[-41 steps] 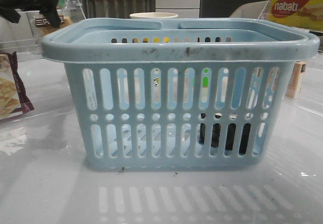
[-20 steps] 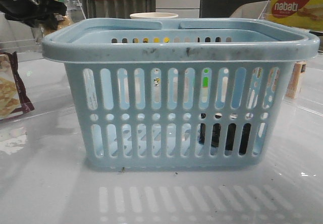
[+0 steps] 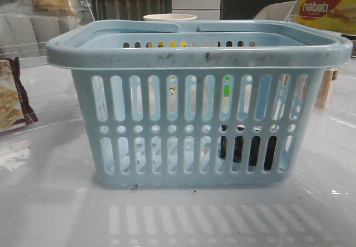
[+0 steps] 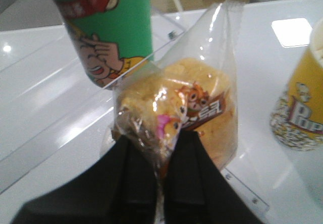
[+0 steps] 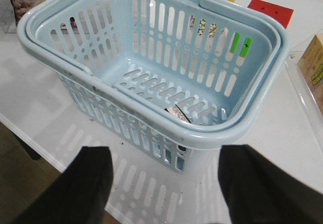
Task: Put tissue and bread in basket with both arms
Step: 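Carry the bagged bread over the basket and lower it inside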
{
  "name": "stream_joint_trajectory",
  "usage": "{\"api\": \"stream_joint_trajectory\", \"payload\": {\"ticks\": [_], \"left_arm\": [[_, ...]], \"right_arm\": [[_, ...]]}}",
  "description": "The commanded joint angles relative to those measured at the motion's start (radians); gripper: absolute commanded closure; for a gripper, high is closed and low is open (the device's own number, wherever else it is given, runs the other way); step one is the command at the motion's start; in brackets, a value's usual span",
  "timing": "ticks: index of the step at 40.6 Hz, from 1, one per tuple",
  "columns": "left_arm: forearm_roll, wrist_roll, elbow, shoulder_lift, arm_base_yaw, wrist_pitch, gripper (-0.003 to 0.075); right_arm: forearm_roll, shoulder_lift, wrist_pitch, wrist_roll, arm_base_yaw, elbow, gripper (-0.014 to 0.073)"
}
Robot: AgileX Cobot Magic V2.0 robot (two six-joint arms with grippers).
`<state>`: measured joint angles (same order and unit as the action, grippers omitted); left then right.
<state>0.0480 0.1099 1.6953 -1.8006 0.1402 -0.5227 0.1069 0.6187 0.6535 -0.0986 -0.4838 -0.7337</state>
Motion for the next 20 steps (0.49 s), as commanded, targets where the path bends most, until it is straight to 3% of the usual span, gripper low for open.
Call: {"api": "stream_joint_trajectory", "payload": {"ticks": [1,10,20], "left_arm": [[0.006,0.002,0.037,0.153,0.039,-0.011,0.0630],[0.006,0.132,0.027,0.289,0.199,-0.114,0.0630],[0.006,0.157,-0.055,0.299,0.391,-0.168,0.0630]], "right_arm": [[0.009,-0.001,-0.076,-0.010,-0.001,-0.028,0.0043],[0.009,-0.001,-0.076,-0.010,-0.001,-0.028,0.0043],[0.009,-0.001,-0.076,-0.010,-0.001,-0.028,0.0043]]}}
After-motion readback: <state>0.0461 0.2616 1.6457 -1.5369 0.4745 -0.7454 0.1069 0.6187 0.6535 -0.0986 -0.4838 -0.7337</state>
